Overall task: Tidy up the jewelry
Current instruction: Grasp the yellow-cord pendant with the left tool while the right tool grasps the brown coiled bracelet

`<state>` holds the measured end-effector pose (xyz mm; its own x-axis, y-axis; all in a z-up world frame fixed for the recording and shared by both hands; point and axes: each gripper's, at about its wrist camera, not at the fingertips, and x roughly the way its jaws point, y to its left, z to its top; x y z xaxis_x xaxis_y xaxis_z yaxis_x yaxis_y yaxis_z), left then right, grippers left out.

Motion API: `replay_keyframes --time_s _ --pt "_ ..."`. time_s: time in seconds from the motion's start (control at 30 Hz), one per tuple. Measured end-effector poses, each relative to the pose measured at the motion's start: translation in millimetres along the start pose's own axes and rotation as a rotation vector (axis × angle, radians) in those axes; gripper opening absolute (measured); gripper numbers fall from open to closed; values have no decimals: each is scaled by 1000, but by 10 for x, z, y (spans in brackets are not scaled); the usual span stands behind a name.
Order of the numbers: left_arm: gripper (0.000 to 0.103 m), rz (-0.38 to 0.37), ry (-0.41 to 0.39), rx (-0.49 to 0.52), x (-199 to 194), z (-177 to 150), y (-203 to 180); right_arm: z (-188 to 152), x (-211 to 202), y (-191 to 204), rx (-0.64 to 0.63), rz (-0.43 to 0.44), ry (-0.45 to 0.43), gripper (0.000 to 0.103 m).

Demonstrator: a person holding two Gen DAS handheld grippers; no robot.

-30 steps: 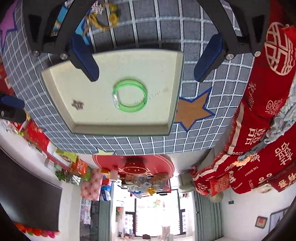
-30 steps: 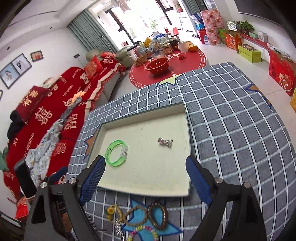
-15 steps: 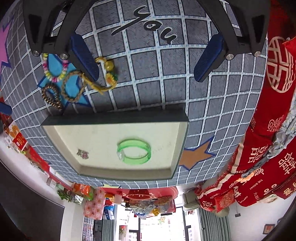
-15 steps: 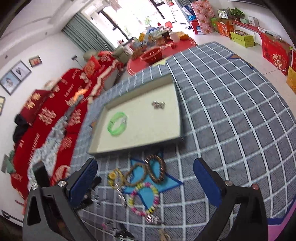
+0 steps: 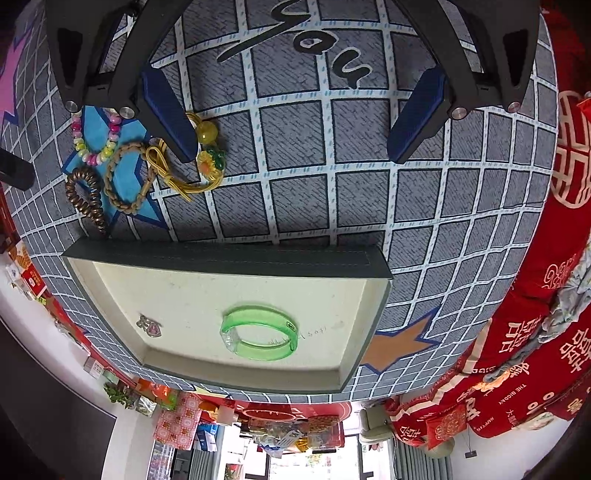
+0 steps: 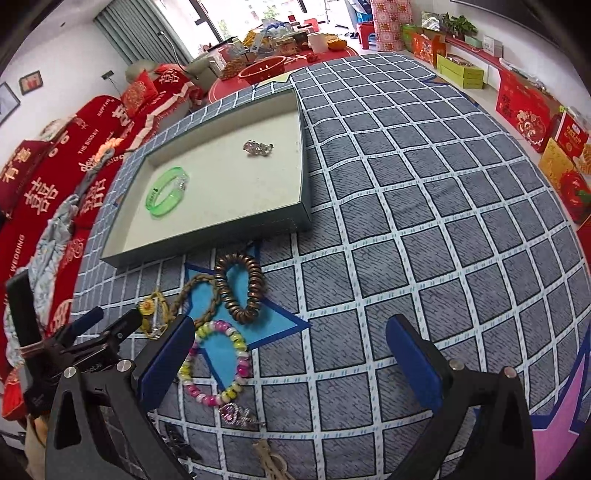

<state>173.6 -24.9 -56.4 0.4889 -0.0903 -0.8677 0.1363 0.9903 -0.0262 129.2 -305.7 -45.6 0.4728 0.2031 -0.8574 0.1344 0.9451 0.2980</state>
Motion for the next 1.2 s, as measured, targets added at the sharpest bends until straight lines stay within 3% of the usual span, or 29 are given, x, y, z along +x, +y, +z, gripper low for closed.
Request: replay_keyframes --time_s 0.27,0.43,0.6,0.73,0.8,0.83,0.87,0.9,1.2 --pt "103 32 9 31 33 -8 -68 48 227 40 -26 -91 11 101" --pt "103 44 12 61 40 -35 -153 67 330 150 -90 -140 12 89" --pt "102 31 10 65 0 -26 -223 65 374 306 -172 -191 -6 69" --pt "82 12 2 97 -66 -38 -317 18 367 405 -221 -208 -14 55" --pt "71 -12 -1 120 -96 -46 -364 -4 354 426 -235 -210 -16 44" --pt "60 -34 -3 130 -117 -59 -392 -14 343 431 -242 -206 -18 40" --pt "42 -42 -10 136 -132 -63 -403 -21 332 431 -245 -202 -20 28" --pt "32 -40 -19 146 -145 -69 -424 -26 327 433 -244 -201 -21 14" --pt "30 -138 -60 49 -337 -32 -168 -16 105 231 -141 -82 -40 12"
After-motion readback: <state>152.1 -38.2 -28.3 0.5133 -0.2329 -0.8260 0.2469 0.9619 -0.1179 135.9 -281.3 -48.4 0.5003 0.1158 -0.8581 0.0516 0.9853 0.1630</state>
